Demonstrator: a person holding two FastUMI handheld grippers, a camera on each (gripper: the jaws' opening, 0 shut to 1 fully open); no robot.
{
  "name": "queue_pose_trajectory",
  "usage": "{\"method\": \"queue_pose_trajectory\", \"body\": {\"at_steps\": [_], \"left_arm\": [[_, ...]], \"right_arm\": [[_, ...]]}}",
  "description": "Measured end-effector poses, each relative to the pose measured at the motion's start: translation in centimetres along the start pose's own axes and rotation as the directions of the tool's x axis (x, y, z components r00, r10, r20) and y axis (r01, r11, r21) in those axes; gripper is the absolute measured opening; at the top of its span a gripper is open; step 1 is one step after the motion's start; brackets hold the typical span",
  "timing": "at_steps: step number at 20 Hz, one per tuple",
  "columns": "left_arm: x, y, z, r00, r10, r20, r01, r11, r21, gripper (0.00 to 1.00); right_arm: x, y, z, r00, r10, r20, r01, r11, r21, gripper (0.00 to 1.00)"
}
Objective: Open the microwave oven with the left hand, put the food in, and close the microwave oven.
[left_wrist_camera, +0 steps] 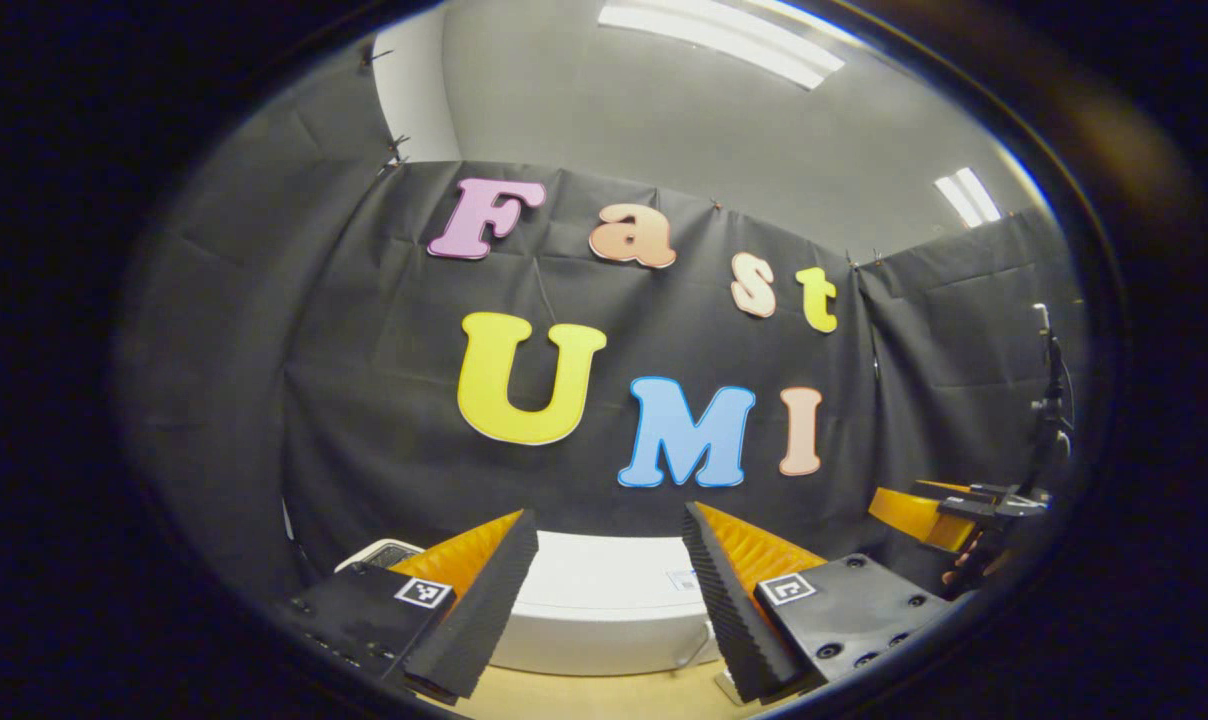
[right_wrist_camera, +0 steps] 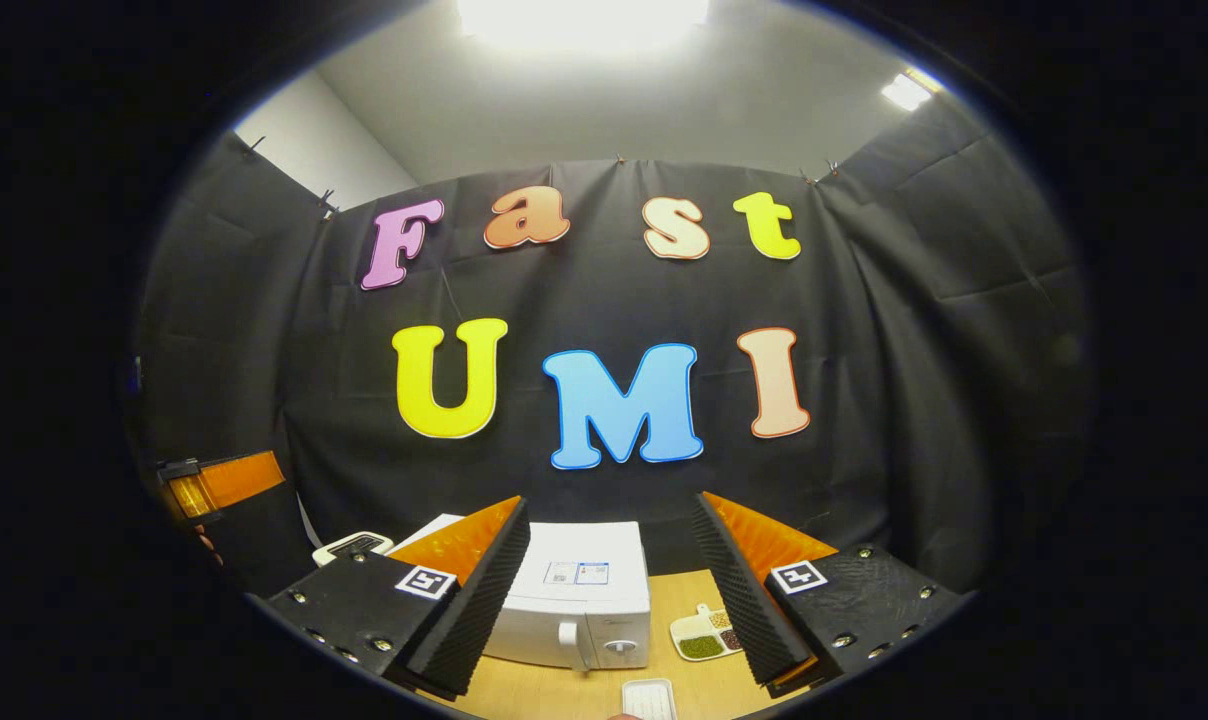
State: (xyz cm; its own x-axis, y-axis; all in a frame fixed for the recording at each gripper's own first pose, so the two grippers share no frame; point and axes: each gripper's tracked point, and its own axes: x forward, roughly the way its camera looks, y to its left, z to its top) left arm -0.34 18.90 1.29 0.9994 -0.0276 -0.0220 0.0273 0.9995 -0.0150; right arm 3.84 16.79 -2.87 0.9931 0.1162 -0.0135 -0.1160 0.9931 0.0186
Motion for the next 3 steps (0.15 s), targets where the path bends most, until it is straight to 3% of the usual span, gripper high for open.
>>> {"method": "queue_pose_trajectory", "body": {"at_steps": [3], "left_arm": [[-0.35,0.08,0.87,1.000,-0.016,0.018,0.016,1.000,0.001,0.96]], "right_arm": [[-0.72,0.33,0.68,1.000,-0.015,0.013,0.016,1.000,-0.010,0.99]]}}
